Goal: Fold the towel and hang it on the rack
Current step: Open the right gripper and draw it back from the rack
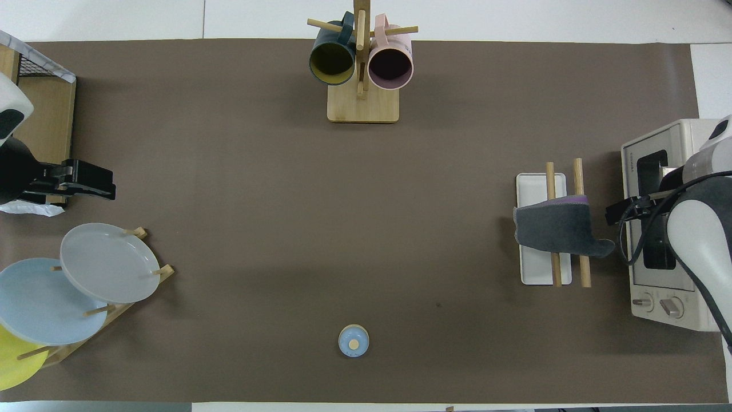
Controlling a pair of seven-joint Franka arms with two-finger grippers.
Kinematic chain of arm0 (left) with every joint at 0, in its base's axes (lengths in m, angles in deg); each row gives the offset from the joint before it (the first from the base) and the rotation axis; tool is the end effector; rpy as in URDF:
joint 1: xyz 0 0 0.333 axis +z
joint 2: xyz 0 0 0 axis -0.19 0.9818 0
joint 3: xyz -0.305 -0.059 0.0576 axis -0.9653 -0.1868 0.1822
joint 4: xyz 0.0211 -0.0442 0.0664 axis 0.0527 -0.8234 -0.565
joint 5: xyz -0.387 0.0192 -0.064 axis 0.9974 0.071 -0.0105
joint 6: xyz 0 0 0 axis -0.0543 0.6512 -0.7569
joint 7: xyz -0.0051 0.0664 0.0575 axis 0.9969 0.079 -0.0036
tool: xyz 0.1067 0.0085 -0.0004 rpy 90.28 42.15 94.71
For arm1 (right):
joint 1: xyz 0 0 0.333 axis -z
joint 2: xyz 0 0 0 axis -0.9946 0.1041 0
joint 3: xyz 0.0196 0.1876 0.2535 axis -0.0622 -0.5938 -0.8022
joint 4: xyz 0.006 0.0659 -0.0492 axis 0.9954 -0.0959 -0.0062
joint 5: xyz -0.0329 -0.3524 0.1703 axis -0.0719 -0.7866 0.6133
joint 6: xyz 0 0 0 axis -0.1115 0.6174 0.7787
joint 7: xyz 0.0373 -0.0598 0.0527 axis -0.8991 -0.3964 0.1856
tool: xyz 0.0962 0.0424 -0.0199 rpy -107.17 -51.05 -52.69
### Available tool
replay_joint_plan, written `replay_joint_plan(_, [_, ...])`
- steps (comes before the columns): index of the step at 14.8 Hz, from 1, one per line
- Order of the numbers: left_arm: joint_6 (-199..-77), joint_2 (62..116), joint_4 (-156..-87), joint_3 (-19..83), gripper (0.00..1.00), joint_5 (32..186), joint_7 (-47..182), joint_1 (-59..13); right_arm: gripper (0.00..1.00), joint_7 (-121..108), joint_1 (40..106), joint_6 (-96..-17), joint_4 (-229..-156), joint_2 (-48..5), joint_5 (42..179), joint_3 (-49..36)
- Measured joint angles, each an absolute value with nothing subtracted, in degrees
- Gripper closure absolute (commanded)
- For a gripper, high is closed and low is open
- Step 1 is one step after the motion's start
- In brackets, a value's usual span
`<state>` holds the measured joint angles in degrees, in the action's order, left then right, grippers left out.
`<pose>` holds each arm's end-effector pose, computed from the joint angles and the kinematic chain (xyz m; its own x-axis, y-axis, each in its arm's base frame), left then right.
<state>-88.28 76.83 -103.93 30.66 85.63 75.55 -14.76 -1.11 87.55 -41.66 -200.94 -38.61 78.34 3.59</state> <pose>0.5318 -0.0817 0.6325 0.9998 -0.0148 -0.0102 -0.0145 -0.9994 0.0306 0.5293 -0.0632 0.4787 0.9817 0.1308 -0.1387 0.1309 -0.9914 -0.0089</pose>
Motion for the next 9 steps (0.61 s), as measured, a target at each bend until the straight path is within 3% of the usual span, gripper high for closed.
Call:
replay_joint_plan(2, [-88.54,77.03,-103.94,30.72,0.0,85.65,75.56,-14.56,0.0,-1.11,87.54,-40.55,-198.76,-38.62,78.32,3.37])
replay_joint_plan(6, [-89.51,76.82,-104.15,30.79,0.0,85.54,76.41,-14.27,0.0,-1.11,87.15,-28.45,-187.64,-39.42,78.3,2.69])
replay_joint_plan(9, [-90.04,77.01,-104.73,31.02,0.0,85.43,76.73,-14.2,0.0,-1.56,85.07,-24.69,-183.47,-39.79,77.15,2.38])
